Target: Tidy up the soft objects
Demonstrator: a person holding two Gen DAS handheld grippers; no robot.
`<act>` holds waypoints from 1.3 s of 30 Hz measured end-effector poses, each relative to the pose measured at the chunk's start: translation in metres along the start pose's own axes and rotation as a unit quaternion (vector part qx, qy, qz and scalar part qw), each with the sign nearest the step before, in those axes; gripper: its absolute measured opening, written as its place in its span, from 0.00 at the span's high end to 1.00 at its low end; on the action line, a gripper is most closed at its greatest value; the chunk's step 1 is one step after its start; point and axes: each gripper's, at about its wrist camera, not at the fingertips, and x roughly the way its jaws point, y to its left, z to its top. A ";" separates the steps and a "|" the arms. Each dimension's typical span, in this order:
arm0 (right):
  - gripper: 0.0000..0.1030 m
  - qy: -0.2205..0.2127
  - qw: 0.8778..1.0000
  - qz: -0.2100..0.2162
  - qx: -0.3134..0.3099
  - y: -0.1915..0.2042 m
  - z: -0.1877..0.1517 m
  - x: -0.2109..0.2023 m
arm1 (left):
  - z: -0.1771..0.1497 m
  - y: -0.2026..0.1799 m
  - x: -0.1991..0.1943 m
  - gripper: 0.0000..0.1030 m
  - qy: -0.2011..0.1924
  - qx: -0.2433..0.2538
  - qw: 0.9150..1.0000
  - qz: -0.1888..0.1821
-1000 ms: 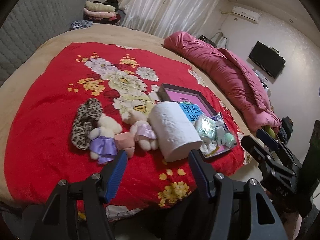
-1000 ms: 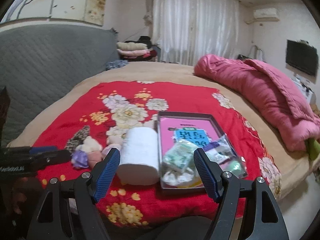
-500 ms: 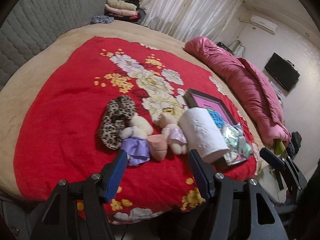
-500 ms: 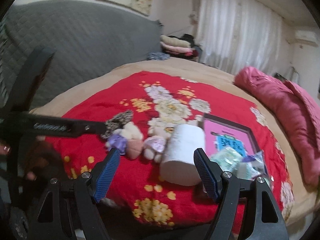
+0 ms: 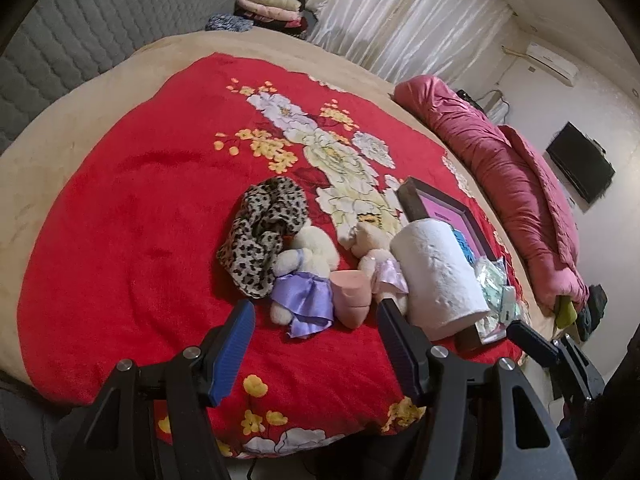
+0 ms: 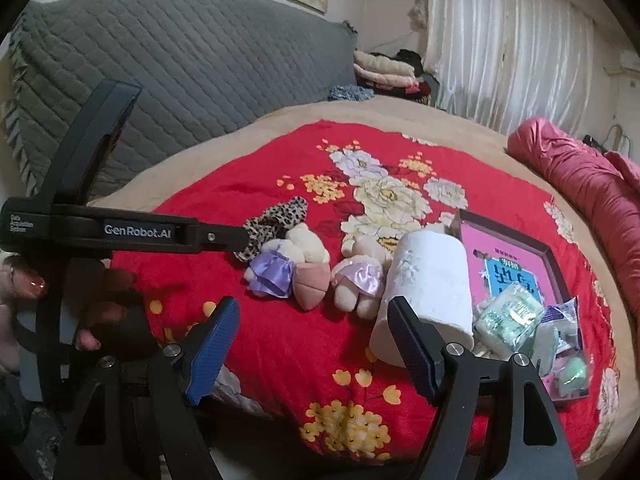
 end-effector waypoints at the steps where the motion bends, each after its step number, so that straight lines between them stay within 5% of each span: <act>1: 0.25 0.004 1.000 -0.001 -0.002 -0.001 0.000 0.003 | 0.001 0.003 0.003 0.39 0.001 -0.007 1.000 0.001; 17: 0.25 0.025 0.996 -0.031 -0.084 0.023 0.005 0.043 | 0.018 0.033 0.033 0.39 0.003 -0.059 0.998 -0.006; 39: 0.25 0.058 0.995 -0.028 -0.082 0.027 0.017 0.087 | 0.049 0.061 0.091 0.39 0.014 -0.078 0.997 0.005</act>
